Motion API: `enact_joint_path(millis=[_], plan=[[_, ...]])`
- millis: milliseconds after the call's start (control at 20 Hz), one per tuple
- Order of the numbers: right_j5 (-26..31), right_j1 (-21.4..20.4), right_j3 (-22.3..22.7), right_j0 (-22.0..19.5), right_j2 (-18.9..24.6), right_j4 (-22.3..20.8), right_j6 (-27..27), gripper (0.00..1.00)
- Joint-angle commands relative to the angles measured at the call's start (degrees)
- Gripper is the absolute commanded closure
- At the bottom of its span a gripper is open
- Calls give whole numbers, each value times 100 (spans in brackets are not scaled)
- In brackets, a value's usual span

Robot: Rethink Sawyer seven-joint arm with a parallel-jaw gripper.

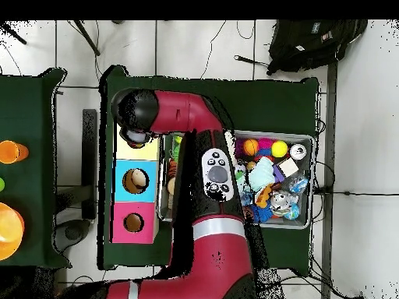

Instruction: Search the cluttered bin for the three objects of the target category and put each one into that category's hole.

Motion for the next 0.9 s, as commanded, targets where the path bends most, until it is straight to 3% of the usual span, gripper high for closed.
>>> enact_joint_path(millis=[50,350,900], plan=[[-542,-135,918,-172,627,-65,-322,100],[-659,-242,1126,-177,706,-49,-269,100],[-683,-204,1065,-5,706,-86,2,100]])
